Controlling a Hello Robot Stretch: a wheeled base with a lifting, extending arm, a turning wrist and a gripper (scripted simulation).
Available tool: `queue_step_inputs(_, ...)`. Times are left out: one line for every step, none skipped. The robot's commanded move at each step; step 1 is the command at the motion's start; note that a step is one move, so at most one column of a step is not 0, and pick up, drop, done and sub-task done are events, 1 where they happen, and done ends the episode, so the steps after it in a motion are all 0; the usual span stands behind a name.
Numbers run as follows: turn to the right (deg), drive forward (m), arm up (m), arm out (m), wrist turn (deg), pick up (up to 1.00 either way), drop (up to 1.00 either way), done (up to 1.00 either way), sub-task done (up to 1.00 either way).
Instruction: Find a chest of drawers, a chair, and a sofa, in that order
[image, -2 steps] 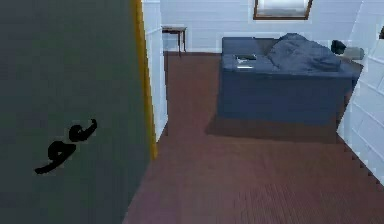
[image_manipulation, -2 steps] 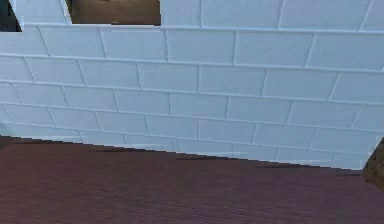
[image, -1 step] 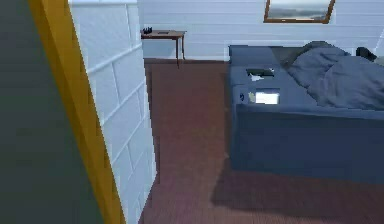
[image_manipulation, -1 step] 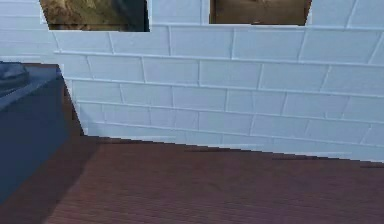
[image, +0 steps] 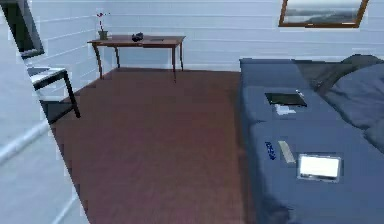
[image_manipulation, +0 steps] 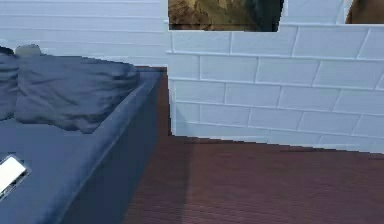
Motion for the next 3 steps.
queue_step_inputs(0.0,0.30,0.00,0.00,0.0,0.00,0.00,0.00,0.00)
queue_step_inputs(9.0,0.00,0.00,0.00,0.0,0.00,0.00,0.00,0.00)
queue_step_inputs(0.0,1.00,0.00,0.00,0.0,0.00,0.00,0.00,0.00)
